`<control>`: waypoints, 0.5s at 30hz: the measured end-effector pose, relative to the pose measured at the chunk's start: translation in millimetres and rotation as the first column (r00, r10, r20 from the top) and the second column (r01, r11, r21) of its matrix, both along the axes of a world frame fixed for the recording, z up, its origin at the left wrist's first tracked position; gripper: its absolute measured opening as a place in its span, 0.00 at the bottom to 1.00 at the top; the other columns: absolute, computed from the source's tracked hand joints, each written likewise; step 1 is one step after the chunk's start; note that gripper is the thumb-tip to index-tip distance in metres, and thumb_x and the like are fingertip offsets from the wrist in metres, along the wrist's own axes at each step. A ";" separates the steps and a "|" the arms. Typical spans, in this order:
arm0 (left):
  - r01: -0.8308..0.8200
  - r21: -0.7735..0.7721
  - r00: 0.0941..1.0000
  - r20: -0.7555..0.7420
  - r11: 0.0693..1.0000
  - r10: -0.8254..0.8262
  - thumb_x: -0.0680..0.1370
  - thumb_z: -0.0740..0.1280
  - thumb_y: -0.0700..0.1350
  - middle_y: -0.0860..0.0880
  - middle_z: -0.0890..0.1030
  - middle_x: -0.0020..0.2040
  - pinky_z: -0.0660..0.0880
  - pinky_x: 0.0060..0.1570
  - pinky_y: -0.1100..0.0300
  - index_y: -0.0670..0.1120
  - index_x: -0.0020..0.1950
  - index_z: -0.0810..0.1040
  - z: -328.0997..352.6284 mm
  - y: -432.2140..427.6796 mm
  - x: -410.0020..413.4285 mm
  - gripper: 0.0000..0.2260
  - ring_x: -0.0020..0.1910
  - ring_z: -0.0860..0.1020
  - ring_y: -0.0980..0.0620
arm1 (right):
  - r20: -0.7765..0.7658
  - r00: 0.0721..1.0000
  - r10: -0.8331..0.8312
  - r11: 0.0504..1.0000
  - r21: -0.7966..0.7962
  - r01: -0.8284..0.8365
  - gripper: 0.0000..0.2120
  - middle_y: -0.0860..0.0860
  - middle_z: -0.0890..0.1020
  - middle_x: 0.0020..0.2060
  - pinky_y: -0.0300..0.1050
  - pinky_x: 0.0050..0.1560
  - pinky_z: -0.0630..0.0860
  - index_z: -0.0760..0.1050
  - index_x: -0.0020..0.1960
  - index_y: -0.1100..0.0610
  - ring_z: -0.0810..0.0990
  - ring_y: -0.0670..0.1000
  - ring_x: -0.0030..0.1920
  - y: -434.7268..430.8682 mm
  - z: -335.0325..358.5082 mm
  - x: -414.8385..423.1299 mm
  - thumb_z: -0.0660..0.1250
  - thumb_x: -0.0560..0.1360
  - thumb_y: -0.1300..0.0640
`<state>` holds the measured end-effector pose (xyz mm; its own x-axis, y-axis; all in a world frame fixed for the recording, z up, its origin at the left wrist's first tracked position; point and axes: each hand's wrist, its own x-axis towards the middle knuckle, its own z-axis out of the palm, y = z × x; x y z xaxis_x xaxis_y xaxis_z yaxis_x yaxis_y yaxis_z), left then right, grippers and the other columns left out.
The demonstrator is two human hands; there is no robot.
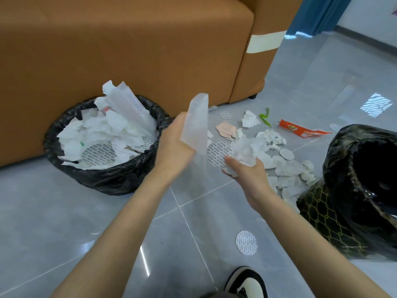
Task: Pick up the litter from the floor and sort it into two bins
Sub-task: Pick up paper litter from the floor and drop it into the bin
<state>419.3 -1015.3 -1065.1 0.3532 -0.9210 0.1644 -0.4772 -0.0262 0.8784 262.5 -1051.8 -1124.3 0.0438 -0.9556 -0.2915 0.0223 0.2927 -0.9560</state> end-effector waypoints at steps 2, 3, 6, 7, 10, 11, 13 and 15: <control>-0.047 -0.107 0.997 0.049 0.993 0.052 0.76 0.61 0.55 0.61 0.73 0.37 0.66 0.35 0.69 0.54 0.49 0.71 16.5 3.3 15.3 0.07 0.37 0.72 0.66 | 0.033 0.999 0.018 0.999 -0.036 -0.016 0.18 0.57 0.83 0.51 0.57 0.59 0.77 0.76 0.58 0.62 0.82 0.55 0.51 -1.0 18.5 20.0 0.73 0.70 0.62; -0.079 -0.148 0.992 0.085 0.986 0.093 0.77 0.62 0.52 0.62 0.74 0.39 0.67 0.37 0.71 0.54 0.51 0.71 21.2 4.5 25.7 0.05 0.39 0.72 0.65 | 0.039 0.999 0.036 0.998 -0.055 -0.034 0.20 0.55 0.83 0.51 0.57 0.60 0.77 0.75 0.59 0.61 0.82 0.54 0.52 -1.5 26.2 30.2 0.74 0.69 0.60; -0.209 -0.205 0.943 0.215 0.956 0.252 0.76 0.65 0.42 0.56 0.78 0.53 0.71 0.46 0.60 0.51 0.62 0.73 25.8 14.1 66.2 0.15 0.53 0.75 0.54 | 0.046 0.990 0.137 0.987 -0.097 -0.132 0.16 0.52 0.83 0.51 0.52 0.57 0.78 0.76 0.59 0.59 0.82 0.51 0.52 0.4 45.9 64.7 0.72 0.72 0.60; -0.261 -0.184 0.915 0.266 0.948 0.304 0.75 0.64 0.38 0.52 0.77 0.58 0.69 0.47 0.58 0.51 0.66 0.72 24.1 17.5 78.0 0.19 0.56 0.74 0.51 | 0.042 0.984 0.171 0.980 -0.111 -0.165 0.13 0.51 0.83 0.49 0.50 0.55 0.79 0.76 0.57 0.59 0.82 0.50 0.50 0.6 50.7 74.1 0.70 0.73 0.61; -0.405 -0.117 0.834 0.360 0.907 0.419 0.75 0.62 0.36 0.47 0.75 0.60 0.64 0.44 0.60 0.53 0.69 0.68 11.5 29.9 110.4 0.25 0.55 0.71 0.50 | 0.010 0.973 0.233 0.964 -0.133 -0.229 0.11 0.52 0.83 0.49 0.50 0.54 0.78 0.76 0.56 0.58 0.82 0.52 0.50 0.4 60.3 102.7 0.69 0.73 0.61; -0.430 -0.109 0.815 0.379 0.896 0.437 0.75 0.62 0.37 0.47 0.75 0.59 0.62 0.44 0.61 0.55 0.69 0.68 8.1 34.5 118.5 0.25 0.54 0.71 0.51 | -0.018 0.969 0.247 0.958 -0.144 -0.247 0.12 0.52 0.83 0.50 0.50 0.55 0.77 0.76 0.57 0.57 0.81 0.53 0.52 0.1 62.3 112.5 0.69 0.73 0.61; -0.458 -0.113 0.795 0.392 0.882 0.463 0.75 0.62 0.38 0.46 0.74 0.60 0.63 0.45 0.60 0.55 0.70 0.67 5.2 42.9 129.2 0.24 0.56 0.70 0.48 | -0.071 0.955 0.289 0.934 -0.198 -0.297 0.13 0.51 0.82 0.50 0.46 0.53 0.77 0.75 0.58 0.57 0.81 0.51 0.52 -0.5 65.7 131.2 0.69 0.74 0.60; -0.492 -0.124 0.774 0.390 0.862 0.498 0.75 0.61 0.38 0.44 0.71 0.59 0.65 0.49 0.58 0.55 0.71 0.65 6.9 51.5 136.2 0.26 0.57 0.69 0.45 | -0.146 0.923 0.356 0.885 -0.266 -0.383 0.14 0.48 0.80 0.49 0.43 0.51 0.76 0.72 0.58 0.54 0.79 0.49 0.50 0.7 68.3 152.0 0.68 0.74 0.61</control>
<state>555.4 -963.8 -1058.2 0.6614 -0.6334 0.4018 -0.7061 -0.3450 0.6184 414.5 -1051.1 -1056.0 0.3962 -0.9177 -0.0297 -0.1240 -0.0215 -0.9920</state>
